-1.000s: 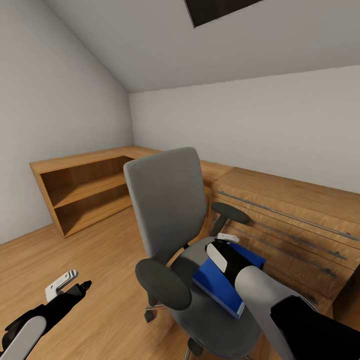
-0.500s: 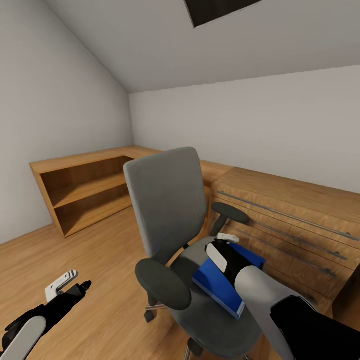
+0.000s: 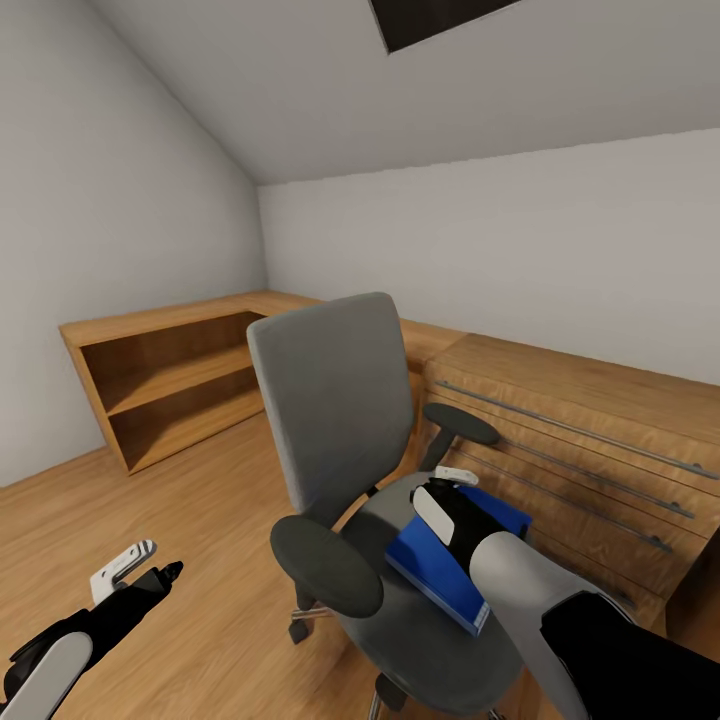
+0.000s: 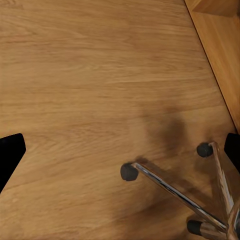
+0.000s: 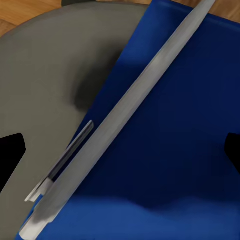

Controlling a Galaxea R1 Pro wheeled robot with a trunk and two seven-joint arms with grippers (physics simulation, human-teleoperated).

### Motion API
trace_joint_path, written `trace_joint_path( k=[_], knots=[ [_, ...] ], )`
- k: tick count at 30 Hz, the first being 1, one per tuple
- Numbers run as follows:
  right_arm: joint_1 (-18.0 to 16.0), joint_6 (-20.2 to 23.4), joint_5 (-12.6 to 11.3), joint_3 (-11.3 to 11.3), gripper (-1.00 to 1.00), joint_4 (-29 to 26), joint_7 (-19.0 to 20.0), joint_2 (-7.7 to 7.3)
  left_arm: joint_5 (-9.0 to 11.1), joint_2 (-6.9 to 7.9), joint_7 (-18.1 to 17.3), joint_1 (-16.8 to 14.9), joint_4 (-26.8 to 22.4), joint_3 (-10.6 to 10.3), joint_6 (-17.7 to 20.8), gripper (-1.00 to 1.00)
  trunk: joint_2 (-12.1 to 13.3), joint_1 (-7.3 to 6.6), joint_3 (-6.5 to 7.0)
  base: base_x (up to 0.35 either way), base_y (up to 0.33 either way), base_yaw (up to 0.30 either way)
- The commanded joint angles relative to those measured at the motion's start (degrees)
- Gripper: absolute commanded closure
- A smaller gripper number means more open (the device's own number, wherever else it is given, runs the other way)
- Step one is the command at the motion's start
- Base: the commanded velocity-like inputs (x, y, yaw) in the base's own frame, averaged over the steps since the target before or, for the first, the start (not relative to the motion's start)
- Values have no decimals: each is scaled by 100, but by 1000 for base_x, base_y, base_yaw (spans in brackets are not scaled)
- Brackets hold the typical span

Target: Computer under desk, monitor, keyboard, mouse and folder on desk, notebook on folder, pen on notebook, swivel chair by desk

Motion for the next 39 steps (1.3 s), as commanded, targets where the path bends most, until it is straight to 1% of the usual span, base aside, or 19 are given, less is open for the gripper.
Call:
trace_joint_path(
  k=[1,39],
  knots=[
    [-5,40,-33,48,-100,-8,-38,-5,40,5,46,-4,-8,-9,2,-100,-3,-1,-6,0,0,0],
    [-5,44,-30,48,-100,-8,-29,-8,40,5,35,-4,-8,-3,-3,-100,-3,-1,-6,0,0,0]
  ],
)
